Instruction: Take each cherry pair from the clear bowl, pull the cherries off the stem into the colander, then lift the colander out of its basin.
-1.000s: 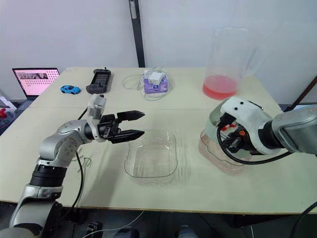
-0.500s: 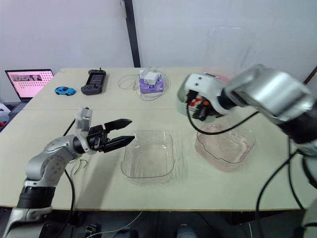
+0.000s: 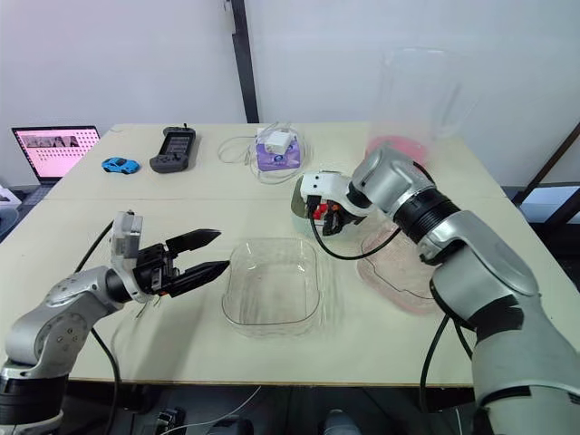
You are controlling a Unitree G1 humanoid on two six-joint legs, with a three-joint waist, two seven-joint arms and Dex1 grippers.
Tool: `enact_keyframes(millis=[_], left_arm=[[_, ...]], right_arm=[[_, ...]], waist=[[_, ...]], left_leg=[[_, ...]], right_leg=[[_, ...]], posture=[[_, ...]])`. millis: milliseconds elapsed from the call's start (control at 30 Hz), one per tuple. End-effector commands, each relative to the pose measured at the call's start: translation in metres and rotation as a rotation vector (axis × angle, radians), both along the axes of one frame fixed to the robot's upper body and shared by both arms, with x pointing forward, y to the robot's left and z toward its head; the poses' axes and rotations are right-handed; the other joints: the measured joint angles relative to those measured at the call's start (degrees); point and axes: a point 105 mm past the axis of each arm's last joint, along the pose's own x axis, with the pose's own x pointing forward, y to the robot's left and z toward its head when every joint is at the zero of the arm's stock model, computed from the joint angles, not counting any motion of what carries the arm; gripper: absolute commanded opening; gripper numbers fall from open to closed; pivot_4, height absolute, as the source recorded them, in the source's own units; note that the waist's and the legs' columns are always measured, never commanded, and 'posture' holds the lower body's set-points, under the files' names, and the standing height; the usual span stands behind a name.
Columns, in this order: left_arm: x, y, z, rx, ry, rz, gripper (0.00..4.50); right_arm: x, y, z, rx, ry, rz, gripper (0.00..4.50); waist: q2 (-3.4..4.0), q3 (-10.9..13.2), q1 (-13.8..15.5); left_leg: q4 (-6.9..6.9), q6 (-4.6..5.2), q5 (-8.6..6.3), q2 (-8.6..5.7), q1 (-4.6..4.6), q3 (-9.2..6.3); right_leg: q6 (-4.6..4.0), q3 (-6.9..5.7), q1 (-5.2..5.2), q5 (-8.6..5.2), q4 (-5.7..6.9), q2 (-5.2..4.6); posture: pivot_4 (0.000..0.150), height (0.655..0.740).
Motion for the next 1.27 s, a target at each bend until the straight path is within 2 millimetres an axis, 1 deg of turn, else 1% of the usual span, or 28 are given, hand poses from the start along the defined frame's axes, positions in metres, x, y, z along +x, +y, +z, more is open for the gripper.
enact_keyframes(millis=[33,167,233,300,367,433,467,500,600,667,767,800,867,900,933,967,1033,1067,1133,1267], left_arm=[[-0.005,0.005,0.009,0.034,-0.063,0.019,4.5],[-0.002,0.009,0.009,0.055,-0.074,0.046,4.5],[0.002,0.011,0.007,0.077,-0.067,0.067,4.5],[0.009,0.014,0.004,0.117,-0.055,0.093,4.5],[0.014,0.017,-0.002,0.179,-0.053,0.115,4.5],[0.024,0.024,-0.002,0.211,-0.038,0.144,4.5],[0.026,0.026,-0.001,0.217,-0.037,0.149,4.5],[0.029,0.028,0.0,0.229,-0.04,0.153,4.5],[0.037,0.034,0.007,0.252,-0.055,0.177,4.5],[0.039,0.037,0.01,0.25,-0.058,0.186,4.5],[0.039,0.041,0.014,0.251,-0.056,0.184,4.5],[0.039,0.042,0.016,0.25,-0.056,0.183,4.5],[0.037,0.048,0.011,0.292,-0.039,0.178,4.5],[0.036,0.051,0.008,0.312,-0.029,0.178,4.5],[0.036,0.052,0.006,0.324,-0.024,0.177,4.5],[0.036,0.055,0.001,0.356,-0.018,0.181,4.5],[0.04,0.057,0.0,0.357,-0.01,0.194,4.5],[0.042,0.057,0.0,0.356,-0.01,0.196,4.5],[0.045,0.056,0.002,0.338,-0.004,0.192,4.5],[0.052,0.063,0.0,0.344,0.021,0.201,4.5]], right_arm=[[-0.001,0.0,0.007,0.018,0.002,0.012,0.22],[-0.003,-0.001,0.004,0.032,0.032,0.008,0.22],[-0.004,0.0,0.008,0.053,0.025,0.011,1.25],[-0.004,-0.002,0.02,0.073,-0.002,0.01,2.05],[-0.003,-0.005,0.033,0.09,-0.039,0.005,3.05],[-0.003,-0.013,0.064,0.131,-0.118,-0.021,4.04],[-0.003,-0.016,0.074,0.143,-0.142,-0.029,4.46],[-0.004,-0.021,0.086,0.169,-0.169,-0.048,4.46],[-0.014,-0.05,0.124,0.277,-0.252,-0.138,4.46],[-0.021,-0.062,0.134,0.316,-0.279,-0.168,4.46],[-0.032,-0.093,0.149,0.426,-0.391,-0.213,4.46],[-0.035,-0.098,0.152,0.461,-0.422,-0.218,4.46],[-0.051,-0.143,0.142,0.537,-0.504,-0.319,4.46],[-0.059,-0.158,0.137,0.549,-0.547,-0.352,4.46],[-0.065,-0.166,0.134,0.555,-0.58,-0.369,4.46],[-0.071,-0.176,0.12,0.526,-0.591,-0.406,4.46],[-0.083,-0.19,0.093,0.524,-0.623,-0.49,4.46],[-0.09,-0.196,0.083,0.514,-0.641,-0.518,4.46],[-0.101,-0.198,0.071,0.561,-0.655,-0.531,4.46],[-0.11,-0.211,0.056,0.608,-0.698,-0.61,4.46]], waist=[[0.0,0.0,0.0],[0.0,0.0,0.0],[0.0,0.0,0.0],[0.0,0.0,0.0],[0.0,0.0,0.0],[0.03,0.0,0.0],[0.04,0.0,0.1],[0.04,0.0,0.1],[0.03,0.0,0.3],[0.01,0.0,0.3],[0.01,0.0,0.1],[0.01,0.0,0.0],[-0.06,0.0,0.1],[-0.11,0.0,0.4],[-0.07,0.0,0.5],[0.01,0.0,0.5],[0.03,0.0,0.5],[0.03,0.0,0.5],[0.04,0.0,0.0],[0.06,0.0,-0.2]], left_leg=[[0.0,-0.03,0.02,0.0,0.0,0.0],[0.0,-0.05,0.03,0.0,0.02,0.0],[0.0,-0.05,0.03,0.0,0.02,0.0],[-0.01,-0.05,0.03,0.0,0.02,0.0],[-0.01,-0.05,0.03,-0.01,0.02,0.0],[-0.01,-0.05,0.03,-0.01,0.02,0.0],[-0.03,-0.06,0.03,-0.01,0.02,0.0],[-0.03,-0.07,0.04,-0.01,0.02,0.0],[-0.04,-0.06,0.03,-0.02,0.01,0.0],[-0.05,-0.05,0.03,-0.03,0.0,0.0],[-0.05,-0.03,0.02,-0.02,0.01,0.0],[-0.05,-0.03,0.02,-0.02,0.02,0.01],[-0.07,-0.03,0.02,-0.02,0.04,0.03],[-0.07,-0.03,0.02,-0.01,0.04,0.0],[-0.06,0.05,-0.03,0.01,0.03,-0.08],[-0.05,0.09,-0.05,-0.03,0.03,0.02],[-0.05,0.09,-0.05,-0.06,0.04,0.1],[-0.01,0.08,-0.05,-0.05,0.06,0.08],[0.02,0.05,-0.03,-0.04,0.11,0.09],[0.0,0.0,0.01,-0.02,0.23,0.13]], right_leg=[[0.0,0.0,0.0,0.0,0.01,0.0],[0.0,0.0,0.02,0.0,0.02,0.01],[0.0,0.0,0.01,0.0,0.02,0.01],[0.0,0.0,0.01,0.0,0.02,0.01],[0.0,0.0,0.01,0.0,0.03,0.01],[0.0,0.0,0.0,0.0,0.04,0.01],[0.0,0.0,-0.02,0.0,0.03,0.02],[0.0,0.0,-0.02,0.0,0.05,0.01],[0.0,-0.01,-0.01,0.0,0.01,0.0],[0.0,-0.02,0.02,0.0,-0.03,-0.01],[0.0,-0.02,0.04,-0.01,-0.04,0.01],[0.0,-0.01,0.04,-0.01,-0.03,0.01],[0.0,0.02,0.03,-0.01,0.0,0.02],[-0.01,-0.01,0.04,-0.02,0.01,0.03],[-0.02,-0.11,0.14,-0.02,-0.04,0.06],[-0.01,-0.04,0.11,-0.03,-0.04,-0.02],[0.0,0.02,0.1,-0.03,-0.02,-0.06],[0.0,0.01,0.12,-0.03,-0.01,-0.03],[0.01,0.07,0.13,-0.03,0.06,0.0],[0.01,0.18,0.16,-0.02,0.14,0.08]], posture=[[0.15,0.7332],[0.15,0.7332],[0.15,0.7332],[0.15,0.7332],[0.15,0.7332],[0.15,0.7332],[0.15,0.7332],[0.15,0.7332],[0.15,0.7332],[0.15,0.7332],[0.15,0.7332],[0.15,0.7332],[0.15,0.7332],[0.15,0.7332],[0.15,0.7332],[0.15,0.7332],[0.15,0.7332],[0.15,0.7332],[0.15,0.7332],[0.15,0.7332]])
